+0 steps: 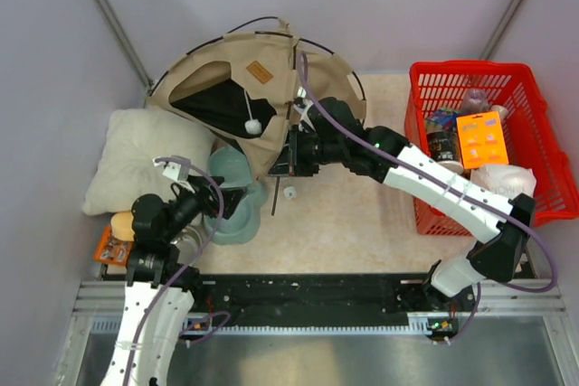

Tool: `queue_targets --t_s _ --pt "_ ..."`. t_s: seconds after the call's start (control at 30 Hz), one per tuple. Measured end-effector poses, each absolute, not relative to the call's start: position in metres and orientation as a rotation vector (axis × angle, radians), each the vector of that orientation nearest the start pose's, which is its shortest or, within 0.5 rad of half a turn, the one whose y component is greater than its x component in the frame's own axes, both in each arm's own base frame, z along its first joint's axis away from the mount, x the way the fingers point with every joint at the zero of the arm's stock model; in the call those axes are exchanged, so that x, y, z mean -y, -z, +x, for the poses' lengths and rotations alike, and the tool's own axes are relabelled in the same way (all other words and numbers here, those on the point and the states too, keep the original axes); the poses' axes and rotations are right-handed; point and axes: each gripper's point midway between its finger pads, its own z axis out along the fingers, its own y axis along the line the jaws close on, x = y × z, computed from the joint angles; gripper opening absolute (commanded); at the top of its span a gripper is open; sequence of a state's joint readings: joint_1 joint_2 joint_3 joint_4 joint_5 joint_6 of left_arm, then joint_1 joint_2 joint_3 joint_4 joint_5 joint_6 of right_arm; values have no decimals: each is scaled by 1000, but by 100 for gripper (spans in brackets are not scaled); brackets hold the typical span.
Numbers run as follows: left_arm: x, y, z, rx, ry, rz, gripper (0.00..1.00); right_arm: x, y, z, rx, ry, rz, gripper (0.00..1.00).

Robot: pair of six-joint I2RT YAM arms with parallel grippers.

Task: Set up the pet tent

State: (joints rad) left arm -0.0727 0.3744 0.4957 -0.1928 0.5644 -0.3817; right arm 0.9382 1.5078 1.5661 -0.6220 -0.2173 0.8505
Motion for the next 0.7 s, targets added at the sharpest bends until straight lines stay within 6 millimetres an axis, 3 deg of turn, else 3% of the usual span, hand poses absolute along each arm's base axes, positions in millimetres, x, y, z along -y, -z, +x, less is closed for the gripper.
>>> queue_targets --t_s 0.23,0.43,0.6,0.7 --pt "133 -243 209 -1627 897 195 84 -389 -305 202 -2397 -1210 -189 0" --pt "140 -248 212 -1613 931 216 83 -394 -328 202 -2362 -1273 -148 0" --pt "145 -229 222 -1693 924 223 83 -397 -341 199 -2349 -1329 -134 0" --pt "146 -220 229 -1730 901 231 77 -398 -340 198 -2359 -1342 -134 0"
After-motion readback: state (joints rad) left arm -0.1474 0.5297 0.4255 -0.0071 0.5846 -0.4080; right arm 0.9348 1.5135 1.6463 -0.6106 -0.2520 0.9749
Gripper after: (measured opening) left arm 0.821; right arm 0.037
